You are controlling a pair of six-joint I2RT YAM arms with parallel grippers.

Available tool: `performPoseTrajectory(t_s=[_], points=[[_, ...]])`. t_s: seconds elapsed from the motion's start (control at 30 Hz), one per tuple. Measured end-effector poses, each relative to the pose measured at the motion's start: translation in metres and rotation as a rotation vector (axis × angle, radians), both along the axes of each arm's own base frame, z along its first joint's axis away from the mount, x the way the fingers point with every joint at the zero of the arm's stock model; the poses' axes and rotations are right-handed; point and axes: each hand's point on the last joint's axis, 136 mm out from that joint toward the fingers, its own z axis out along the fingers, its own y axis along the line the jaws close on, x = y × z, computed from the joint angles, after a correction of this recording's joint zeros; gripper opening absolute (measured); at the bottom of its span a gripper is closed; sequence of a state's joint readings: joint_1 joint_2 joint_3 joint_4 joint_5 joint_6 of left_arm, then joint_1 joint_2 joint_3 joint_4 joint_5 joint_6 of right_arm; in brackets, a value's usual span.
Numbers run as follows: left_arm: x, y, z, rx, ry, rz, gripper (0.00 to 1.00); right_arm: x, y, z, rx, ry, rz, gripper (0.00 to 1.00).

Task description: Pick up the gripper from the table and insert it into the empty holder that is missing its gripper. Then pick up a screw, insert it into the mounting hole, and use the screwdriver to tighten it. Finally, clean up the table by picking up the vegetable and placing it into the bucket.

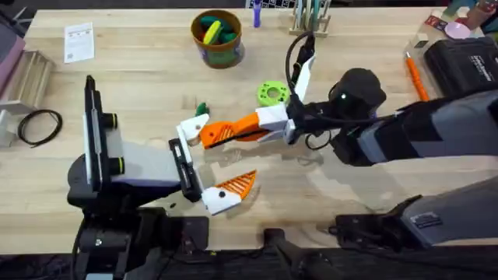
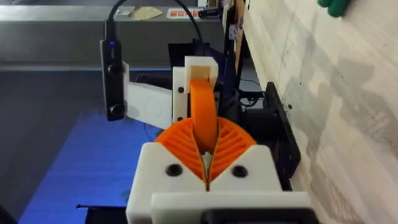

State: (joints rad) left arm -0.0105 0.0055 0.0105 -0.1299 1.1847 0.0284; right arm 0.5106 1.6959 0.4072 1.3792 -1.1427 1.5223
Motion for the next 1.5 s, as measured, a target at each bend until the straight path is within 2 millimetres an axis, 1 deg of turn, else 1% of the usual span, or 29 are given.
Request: performPoseTrajectory(t_s=[0.2,0.43,0.83,1.17,1.5], points=[[0.001,0.000,0.000,0.000,0.001,0.005,0.986,0.004,0.001,0.001,0.003,-0.006,-0.007,0.008],[0.005,0.002,0.000,0.003,-0.006,0.029,0.986,0.009,0.009,0.006,0.009,-0.016,0.000,0.008],[0.005,0.002,0.000,0.003,-0.006,0.028,0.986,0.012,0.015,0.005,0.002,-0.004,-0.014,0.008],[0.006,0.003,0.000,0.004,-0.006,0.038,0.986,0.017,0.030,0.005,0.008,-0.011,-0.009,0.008],[0.007,0.004,0.000,0.005,-0.008,0.046,0.986,0.018,0.032,0.006,0.009,-0.013,-0.012,0.008]])
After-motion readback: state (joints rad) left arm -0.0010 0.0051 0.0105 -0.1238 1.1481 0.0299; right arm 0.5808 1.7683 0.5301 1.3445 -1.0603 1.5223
